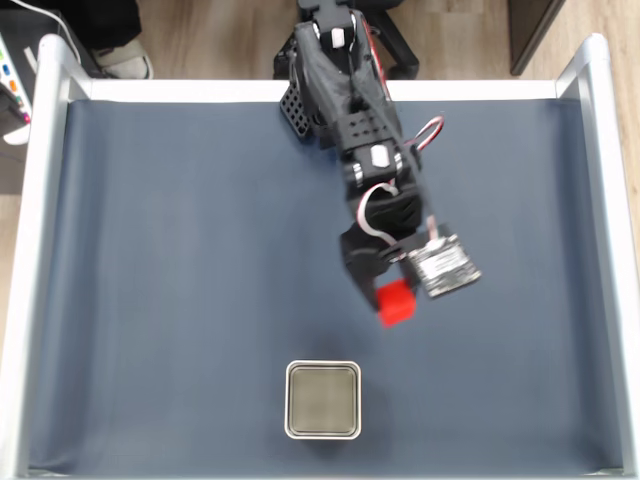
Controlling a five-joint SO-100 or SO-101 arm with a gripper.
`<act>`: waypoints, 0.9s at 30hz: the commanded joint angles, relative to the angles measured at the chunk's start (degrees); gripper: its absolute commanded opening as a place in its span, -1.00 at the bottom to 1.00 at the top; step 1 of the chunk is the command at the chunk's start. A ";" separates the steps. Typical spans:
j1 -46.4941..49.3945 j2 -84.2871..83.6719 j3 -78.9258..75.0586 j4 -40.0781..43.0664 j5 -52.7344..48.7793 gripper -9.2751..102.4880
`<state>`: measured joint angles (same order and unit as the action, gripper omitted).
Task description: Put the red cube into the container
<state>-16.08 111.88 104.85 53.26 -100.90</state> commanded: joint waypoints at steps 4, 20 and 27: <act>6.59 -6.77 -12.74 0.09 -0.88 -0.83; 11.78 -29.18 -35.77 -0.44 1.85 -0.83; 13.10 -33.13 -36.74 -3.08 1.58 -0.83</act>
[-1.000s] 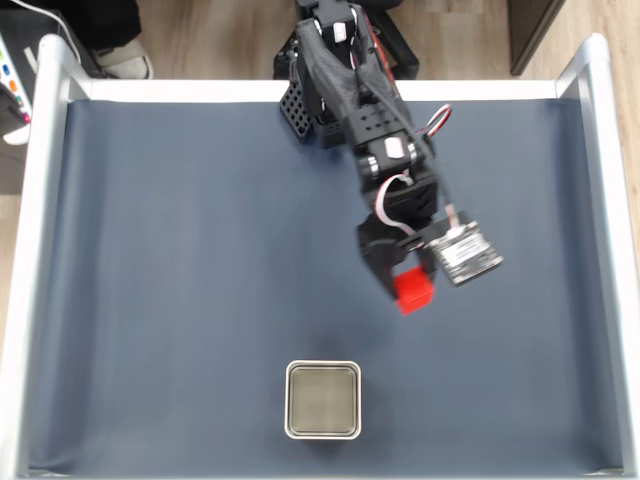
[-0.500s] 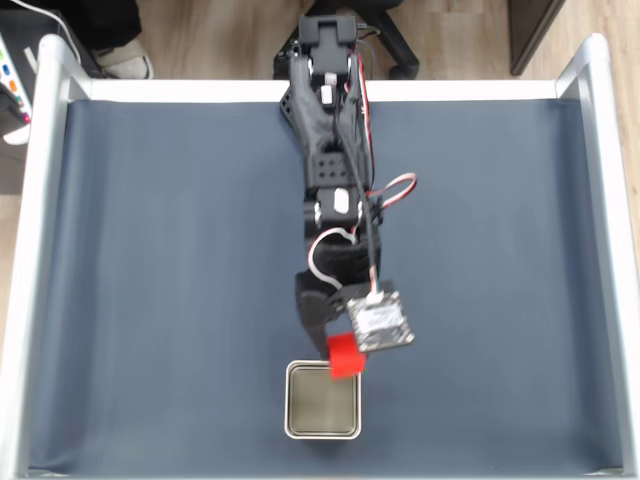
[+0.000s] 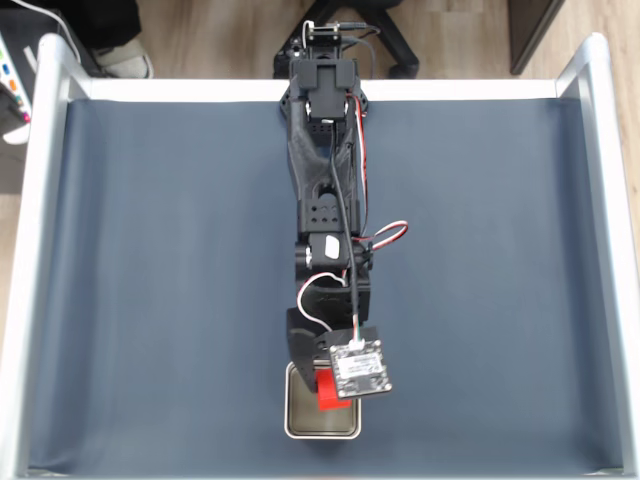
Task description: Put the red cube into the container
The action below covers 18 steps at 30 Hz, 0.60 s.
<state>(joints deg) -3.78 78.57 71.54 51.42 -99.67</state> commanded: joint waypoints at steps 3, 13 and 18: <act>1.41 -0.88 -3.43 -2.55 0.53 -0.83; 1.93 -2.99 -3.43 -4.48 4.13 -0.83; 1.93 -3.25 -3.16 -4.48 4.48 -0.83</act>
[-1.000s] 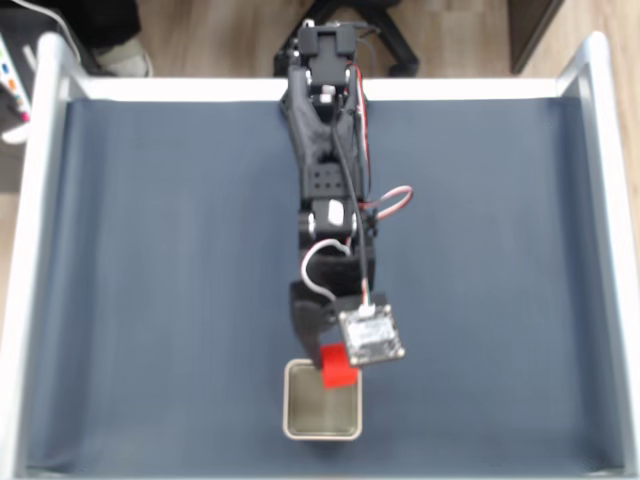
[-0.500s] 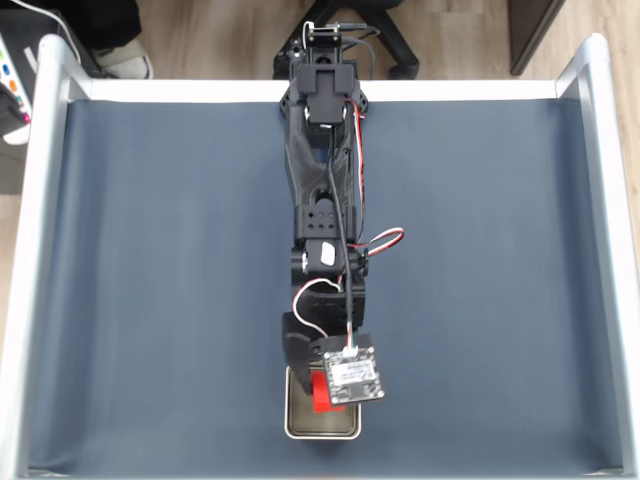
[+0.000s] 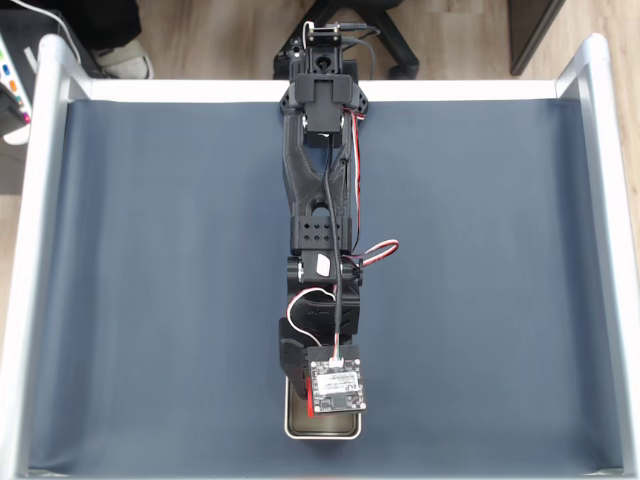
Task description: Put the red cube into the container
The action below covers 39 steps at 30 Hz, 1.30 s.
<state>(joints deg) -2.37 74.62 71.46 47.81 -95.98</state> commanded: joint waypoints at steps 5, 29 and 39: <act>0.62 0.62 -2.90 -1.23 0.88 -0.82; 0.79 1.05 -1.23 -3.78 2.55 -0.50; 1.49 2.29 0.97 -5.80 2.46 -0.47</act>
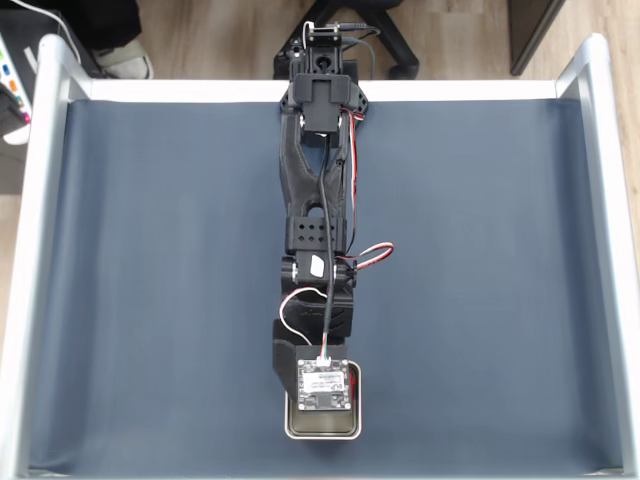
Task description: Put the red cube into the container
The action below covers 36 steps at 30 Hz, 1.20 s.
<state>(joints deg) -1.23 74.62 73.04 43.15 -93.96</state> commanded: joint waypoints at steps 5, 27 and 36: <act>0.44 2.46 -0.53 -1.49 0.62 -0.47; 0.44 20.74 5.36 -0.35 5.01 -0.83; -0.62 50.10 36.47 -0.79 4.75 -0.83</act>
<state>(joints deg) -0.88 116.46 104.33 42.63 -89.21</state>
